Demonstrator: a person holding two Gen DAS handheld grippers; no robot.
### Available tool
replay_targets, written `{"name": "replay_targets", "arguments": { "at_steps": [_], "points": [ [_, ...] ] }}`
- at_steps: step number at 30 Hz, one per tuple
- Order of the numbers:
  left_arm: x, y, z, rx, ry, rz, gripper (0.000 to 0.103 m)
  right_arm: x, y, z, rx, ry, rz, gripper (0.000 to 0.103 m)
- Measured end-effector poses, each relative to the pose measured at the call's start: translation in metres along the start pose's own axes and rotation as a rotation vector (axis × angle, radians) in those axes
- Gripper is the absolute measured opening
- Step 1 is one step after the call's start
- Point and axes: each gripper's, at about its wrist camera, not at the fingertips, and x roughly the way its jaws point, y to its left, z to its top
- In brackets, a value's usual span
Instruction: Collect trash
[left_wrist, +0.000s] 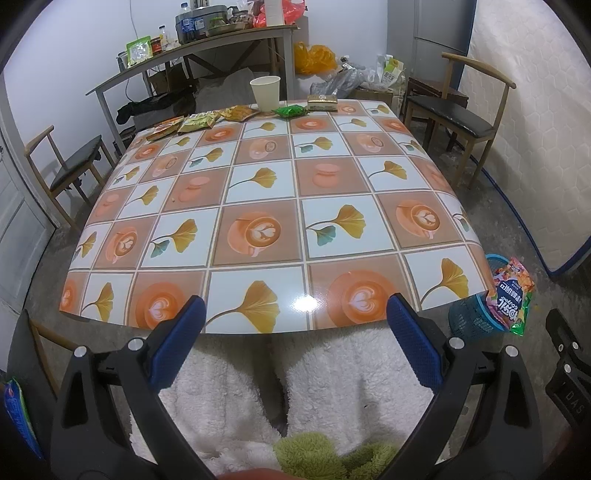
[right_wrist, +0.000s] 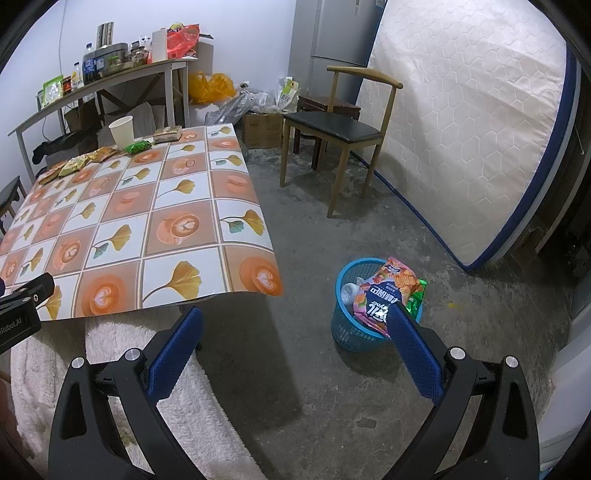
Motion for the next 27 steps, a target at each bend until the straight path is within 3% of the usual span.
{"name": "replay_targets", "arguments": {
  "at_steps": [27],
  "points": [
    [0.0010,-0.0008,-0.0011,0.000,0.002,0.002,0.094,0.0015,-0.0003,0.0027,0.001,0.004,0.002,0.096]
  ]
}}
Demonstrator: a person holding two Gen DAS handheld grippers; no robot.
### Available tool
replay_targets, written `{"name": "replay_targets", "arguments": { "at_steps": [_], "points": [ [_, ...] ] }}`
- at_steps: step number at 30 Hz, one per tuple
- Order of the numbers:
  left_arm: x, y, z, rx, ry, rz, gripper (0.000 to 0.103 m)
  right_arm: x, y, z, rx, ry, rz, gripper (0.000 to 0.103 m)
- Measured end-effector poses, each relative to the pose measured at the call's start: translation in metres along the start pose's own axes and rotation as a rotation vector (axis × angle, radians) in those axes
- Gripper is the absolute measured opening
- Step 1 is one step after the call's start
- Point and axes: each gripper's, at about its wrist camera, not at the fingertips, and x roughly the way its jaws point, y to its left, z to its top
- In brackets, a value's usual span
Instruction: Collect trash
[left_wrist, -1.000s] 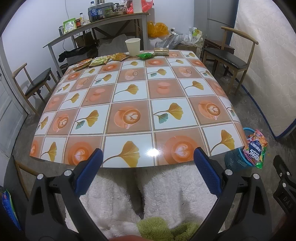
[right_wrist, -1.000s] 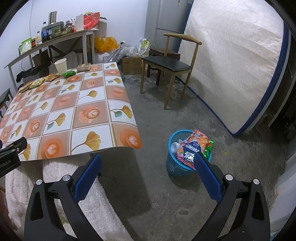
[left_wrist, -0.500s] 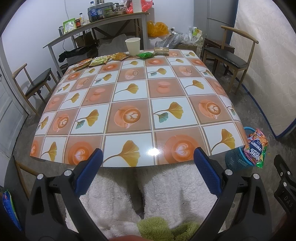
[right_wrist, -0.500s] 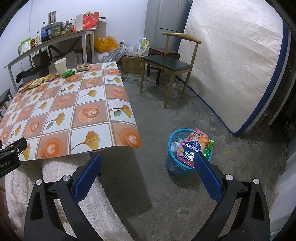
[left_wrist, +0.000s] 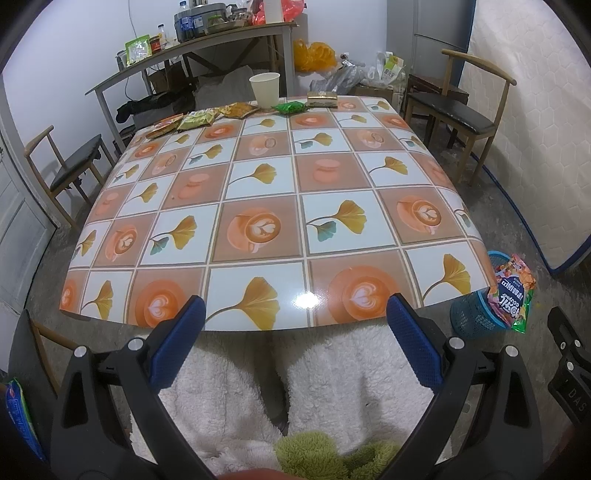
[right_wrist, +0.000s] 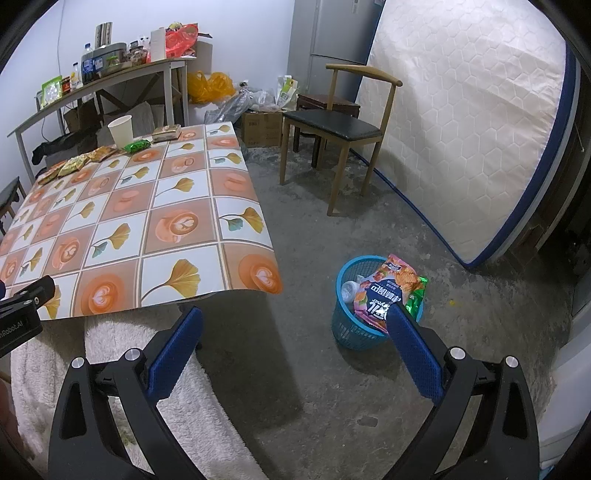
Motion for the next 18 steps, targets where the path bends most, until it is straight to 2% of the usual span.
{"name": "replay_targets", "arguments": {
  "at_steps": [18],
  "points": [
    [0.0001,-0.0005,-0.0005,0.002,0.001,0.002,0.094,-0.0005,0.0001,-0.0004,0.002,0.000,0.001,0.096]
  ]
}}
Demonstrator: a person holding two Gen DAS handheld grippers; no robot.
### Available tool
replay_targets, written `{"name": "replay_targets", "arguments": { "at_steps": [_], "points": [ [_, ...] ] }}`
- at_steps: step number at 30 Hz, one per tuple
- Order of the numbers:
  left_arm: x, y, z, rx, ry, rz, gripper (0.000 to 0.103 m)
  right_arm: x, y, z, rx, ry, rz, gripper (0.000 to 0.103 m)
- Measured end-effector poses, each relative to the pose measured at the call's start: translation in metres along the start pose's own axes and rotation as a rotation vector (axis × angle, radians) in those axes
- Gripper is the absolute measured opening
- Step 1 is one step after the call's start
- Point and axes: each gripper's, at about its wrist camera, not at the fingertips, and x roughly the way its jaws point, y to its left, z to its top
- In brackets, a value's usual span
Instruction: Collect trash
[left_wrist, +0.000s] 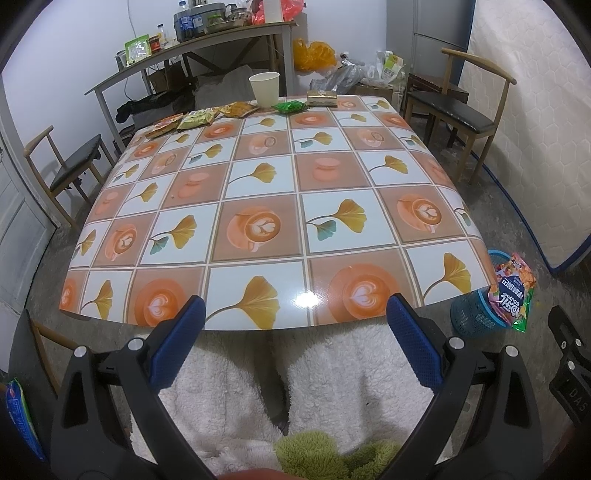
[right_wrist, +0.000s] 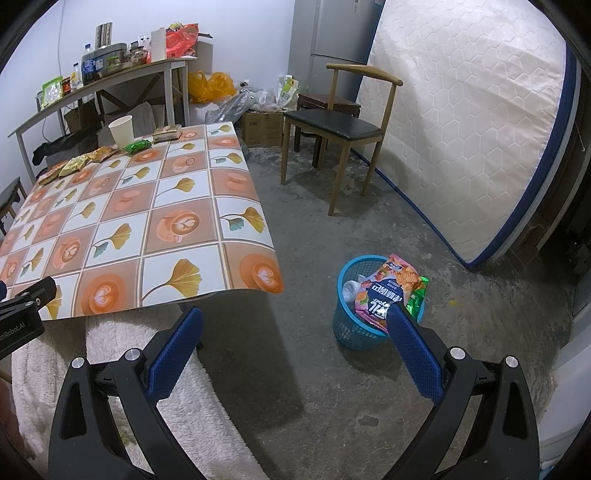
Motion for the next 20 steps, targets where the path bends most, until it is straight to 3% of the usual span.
{"name": "replay_targets", "arguments": {
  "at_steps": [20],
  "points": [
    [-0.0005,0.0014,-0.0024,0.008,-0.004,-0.004,0.094,0.0007,0.0042,-0.0003,0.002,-0.003,0.008,0.096]
  ]
}}
